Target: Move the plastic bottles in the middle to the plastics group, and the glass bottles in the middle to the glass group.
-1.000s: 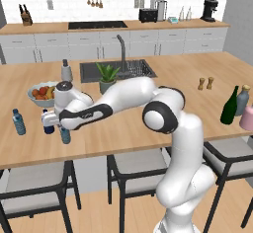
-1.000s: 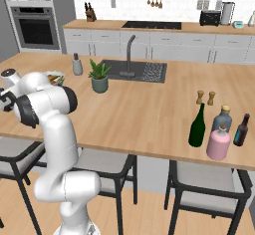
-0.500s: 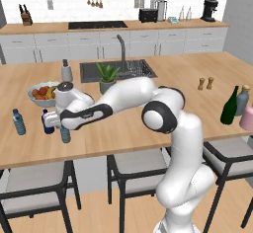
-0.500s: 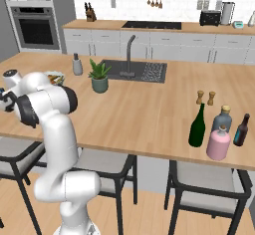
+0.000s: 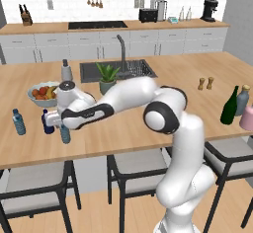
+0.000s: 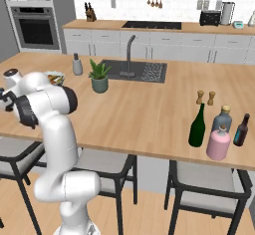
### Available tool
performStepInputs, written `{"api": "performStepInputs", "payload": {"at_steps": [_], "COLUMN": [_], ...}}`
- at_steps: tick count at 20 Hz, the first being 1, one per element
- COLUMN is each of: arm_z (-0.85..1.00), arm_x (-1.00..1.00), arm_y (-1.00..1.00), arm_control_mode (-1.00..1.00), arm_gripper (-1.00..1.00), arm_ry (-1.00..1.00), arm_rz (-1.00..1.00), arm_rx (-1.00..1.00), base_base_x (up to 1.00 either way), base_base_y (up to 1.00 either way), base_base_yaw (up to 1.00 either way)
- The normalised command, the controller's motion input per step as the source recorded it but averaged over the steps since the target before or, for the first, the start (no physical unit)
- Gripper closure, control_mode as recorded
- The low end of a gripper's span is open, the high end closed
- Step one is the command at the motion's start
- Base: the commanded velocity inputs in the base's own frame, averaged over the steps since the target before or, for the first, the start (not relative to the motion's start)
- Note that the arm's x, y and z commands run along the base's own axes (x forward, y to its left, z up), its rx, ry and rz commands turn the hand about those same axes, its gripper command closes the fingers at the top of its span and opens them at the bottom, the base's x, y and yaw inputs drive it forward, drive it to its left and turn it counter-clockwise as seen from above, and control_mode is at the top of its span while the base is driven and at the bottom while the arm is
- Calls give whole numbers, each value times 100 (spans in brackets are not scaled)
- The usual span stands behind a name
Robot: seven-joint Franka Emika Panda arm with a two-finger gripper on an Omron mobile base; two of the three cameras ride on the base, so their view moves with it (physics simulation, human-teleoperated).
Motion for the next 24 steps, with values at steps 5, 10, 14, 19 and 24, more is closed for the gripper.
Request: {"api": "performStepInputs", "payload": {"at_steps": [5,10,14,19,24], "arm_z": [47,46,24,15,7], "arm_x": [-15,-47,-60,-50,-46], "arm_y": [-14,-60,-95,-100,-100], "arm_control_mode": [-100,-100,-100,-100,-100], "arm_gripper": [-100,-100,-100,-100,-100], "arm_ry": [0,-3,-3,0,0], "arm_rz": [0,0,3,3,7], "arm_rx": [0,0,0,0,0], "base_base_x": [0,0,0,0,0], "base_base_y": [0,0,0,0,0], "base_base_yaw": [0,0,0,0,0]}}
